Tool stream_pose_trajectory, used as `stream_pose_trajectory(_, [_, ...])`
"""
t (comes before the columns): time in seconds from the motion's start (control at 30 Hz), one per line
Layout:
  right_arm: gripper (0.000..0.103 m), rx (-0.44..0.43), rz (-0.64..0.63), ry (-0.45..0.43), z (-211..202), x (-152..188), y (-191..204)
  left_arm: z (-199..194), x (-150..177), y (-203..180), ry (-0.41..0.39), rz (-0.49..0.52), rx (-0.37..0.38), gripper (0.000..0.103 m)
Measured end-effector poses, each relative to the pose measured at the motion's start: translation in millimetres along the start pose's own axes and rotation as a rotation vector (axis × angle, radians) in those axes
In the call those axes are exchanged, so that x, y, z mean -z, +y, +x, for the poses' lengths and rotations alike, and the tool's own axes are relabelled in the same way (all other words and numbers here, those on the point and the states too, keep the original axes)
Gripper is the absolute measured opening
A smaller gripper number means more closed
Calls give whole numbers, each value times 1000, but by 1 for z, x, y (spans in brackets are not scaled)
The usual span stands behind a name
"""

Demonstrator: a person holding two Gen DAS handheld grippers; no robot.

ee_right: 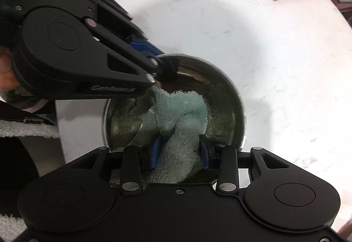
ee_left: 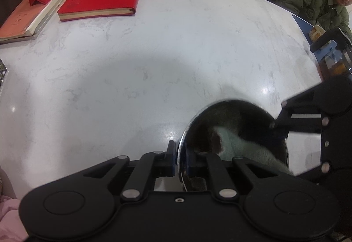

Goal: Clean bowl

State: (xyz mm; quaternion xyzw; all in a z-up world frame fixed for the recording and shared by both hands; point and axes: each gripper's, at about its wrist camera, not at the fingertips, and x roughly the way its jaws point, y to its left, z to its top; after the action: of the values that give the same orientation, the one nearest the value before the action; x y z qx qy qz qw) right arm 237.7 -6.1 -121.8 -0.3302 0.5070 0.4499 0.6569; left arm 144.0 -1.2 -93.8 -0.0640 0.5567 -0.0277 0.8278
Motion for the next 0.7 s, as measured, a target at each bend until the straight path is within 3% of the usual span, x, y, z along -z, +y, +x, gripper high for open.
stream_pose_trajectory(0.13, [36, 64, -54, 2, -1, -3, 3, -4, 3, 4, -2, -17, 3, 6])
stream_pose_trajectory(0.53, [36, 109, -124, 3, 1, -6, 8, -9, -6, 4, -36, 0, 15, 7])
stream_pose_trajectory(0.7, [35, 180, -210, 7, 2, -5, 13, -10, -7, 4, -29, -1, 25, 4])
